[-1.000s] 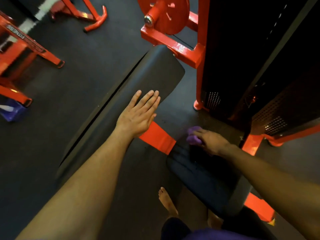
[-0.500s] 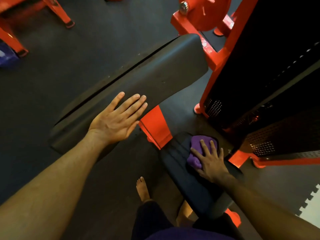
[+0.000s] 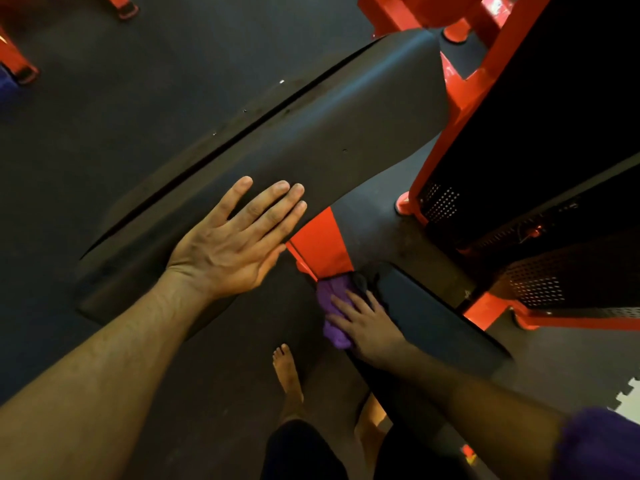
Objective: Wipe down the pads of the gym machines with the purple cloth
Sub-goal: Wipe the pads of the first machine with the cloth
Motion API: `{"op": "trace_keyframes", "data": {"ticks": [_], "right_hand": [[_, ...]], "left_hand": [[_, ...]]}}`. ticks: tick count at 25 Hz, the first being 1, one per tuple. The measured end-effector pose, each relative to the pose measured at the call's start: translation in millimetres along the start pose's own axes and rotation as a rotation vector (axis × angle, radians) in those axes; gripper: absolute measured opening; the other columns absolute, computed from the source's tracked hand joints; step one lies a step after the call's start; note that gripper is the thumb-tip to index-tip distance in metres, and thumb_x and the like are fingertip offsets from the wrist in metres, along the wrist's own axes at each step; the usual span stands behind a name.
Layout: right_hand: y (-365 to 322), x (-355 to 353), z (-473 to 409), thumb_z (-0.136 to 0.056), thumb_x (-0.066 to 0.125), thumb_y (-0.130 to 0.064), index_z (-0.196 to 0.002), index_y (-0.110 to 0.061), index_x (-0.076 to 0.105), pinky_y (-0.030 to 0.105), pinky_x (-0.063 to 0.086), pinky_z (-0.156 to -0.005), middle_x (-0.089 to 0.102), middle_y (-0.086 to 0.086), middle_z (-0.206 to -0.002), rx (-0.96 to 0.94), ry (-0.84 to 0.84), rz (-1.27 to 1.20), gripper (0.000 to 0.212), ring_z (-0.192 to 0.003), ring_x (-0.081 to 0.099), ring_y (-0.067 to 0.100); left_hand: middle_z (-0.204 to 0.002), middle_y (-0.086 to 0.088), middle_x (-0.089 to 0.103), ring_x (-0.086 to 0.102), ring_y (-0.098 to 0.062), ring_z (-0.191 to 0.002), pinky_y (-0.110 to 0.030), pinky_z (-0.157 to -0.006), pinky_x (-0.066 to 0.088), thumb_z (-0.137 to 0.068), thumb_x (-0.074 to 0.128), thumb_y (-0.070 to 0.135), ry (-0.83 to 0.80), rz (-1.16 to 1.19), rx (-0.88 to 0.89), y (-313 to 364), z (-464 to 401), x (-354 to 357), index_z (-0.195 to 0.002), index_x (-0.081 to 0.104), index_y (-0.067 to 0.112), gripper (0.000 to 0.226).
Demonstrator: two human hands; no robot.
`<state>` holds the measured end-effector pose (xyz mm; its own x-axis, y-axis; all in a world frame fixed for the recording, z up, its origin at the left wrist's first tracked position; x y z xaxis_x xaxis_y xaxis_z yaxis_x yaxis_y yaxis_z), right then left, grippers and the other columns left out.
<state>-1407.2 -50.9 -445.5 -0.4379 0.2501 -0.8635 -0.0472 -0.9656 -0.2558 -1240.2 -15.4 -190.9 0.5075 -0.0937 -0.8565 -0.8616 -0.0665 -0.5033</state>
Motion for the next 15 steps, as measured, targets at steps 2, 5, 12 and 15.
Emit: {"op": "trace_keyframes", "data": {"ticks": [2,5,12,15], "right_hand": [[25.1,0.0,34.2,-0.062,0.075,-0.039,-0.135,-0.028,0.060,0.054,0.042,-0.109,0.051,0.006,-0.151,-0.079,0.094,0.055,0.075,-0.133,0.051,0.034],[90.1,-18.8,14.8,-0.061,0.078,-0.034,-0.129,-0.026,0.063,0.055,0.043,-0.104,0.056,0.010,-0.144,0.134,0.145,0.099,0.070,-0.127,0.054,0.039],[-10.9,14.1,-23.8,-0.061,0.084,-0.033,-0.123,-0.024,0.068,0.061,0.049,-0.099,0.064,0.006,-0.133,-0.012,0.060,0.065,0.064,-0.122,0.060,0.036],[18.8,4.4,22.4,-0.071,0.065,-0.033,-0.131,-0.027,0.058,0.055,0.047,-0.101,0.058,0.005,-0.142,-0.164,0.202,0.123,0.060,-0.127,0.056,0.035]], "left_hand": [[-0.172,-0.013,0.012,0.015,-0.029,-0.159,-0.056,-0.127,0.018,-0.108,0.029,0.037,-0.017,-0.005,0.001,-0.7,1.2,3.0,-0.164,0.015,0.007,0.065],[-0.172,-0.014,0.011,0.015,-0.029,-0.159,-0.056,-0.127,0.018,-0.108,0.029,0.038,-0.024,-0.033,0.007,-0.2,-0.9,2.5,-0.164,0.014,0.007,0.066],[-0.172,-0.014,0.011,0.013,-0.029,-0.159,-0.056,-0.127,0.016,-0.108,0.030,0.038,-0.011,-0.039,0.006,1.3,0.3,1.6,-0.164,0.014,0.007,0.067],[-0.172,-0.013,0.012,0.014,-0.028,-0.159,-0.056,-0.127,0.017,-0.107,0.031,0.037,-0.005,-0.028,0.005,1.5,-0.4,1.6,-0.164,0.014,0.007,0.067]]}}
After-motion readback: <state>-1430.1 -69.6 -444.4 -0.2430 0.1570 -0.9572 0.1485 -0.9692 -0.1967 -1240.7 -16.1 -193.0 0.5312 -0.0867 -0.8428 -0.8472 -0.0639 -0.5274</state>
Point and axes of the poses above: each hand's wrist, its own z-axis away from the middle knuckle, its own x-axis out of the palm, y = z × x, the point moved 10 cm from there along -z, towards the middle knuckle
